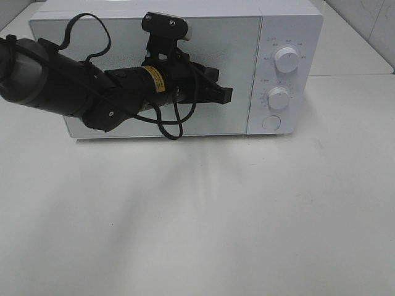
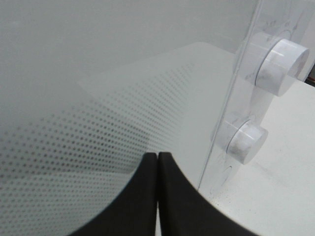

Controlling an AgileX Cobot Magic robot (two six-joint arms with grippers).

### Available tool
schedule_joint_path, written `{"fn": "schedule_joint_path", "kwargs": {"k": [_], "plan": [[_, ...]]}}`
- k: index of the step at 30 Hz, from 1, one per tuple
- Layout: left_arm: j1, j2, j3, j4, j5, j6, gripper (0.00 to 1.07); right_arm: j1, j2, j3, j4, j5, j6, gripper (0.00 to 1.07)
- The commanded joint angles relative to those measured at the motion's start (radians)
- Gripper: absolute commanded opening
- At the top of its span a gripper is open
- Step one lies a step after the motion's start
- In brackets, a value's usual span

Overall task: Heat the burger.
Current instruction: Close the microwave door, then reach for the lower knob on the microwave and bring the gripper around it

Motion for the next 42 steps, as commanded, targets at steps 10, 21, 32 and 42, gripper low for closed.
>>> {"fn": "schedule_joint_path", "kwargs": {"k": [10, 21, 32, 42], "plan": [[-0.057, -0.016, -0.05, -0.032, -0.025, 0.023, 0.0, -0.005, -0.027, 0.004, -0.002, -0.008, 0.002, 0.75], [-0.144, -0.145, -0.05, -0.028, 0.293, 0.023, 0.0, -0.005, -0.027, 0.004, -0.002, -0.008, 0.002, 0.75], [-0.251, -0.26, -0.05, -0.03, 0.769, 0.025, 0.71, -0.005, -0.027, 0.004, -0.002, -0.008, 0.002, 0.75], [-0.286, -0.296, -0.05, -0.115, 1.155, 0.025, 1.01, -0.005, -0.027, 0.004, -0.002, -0.008, 0.002, 0.75]]}}
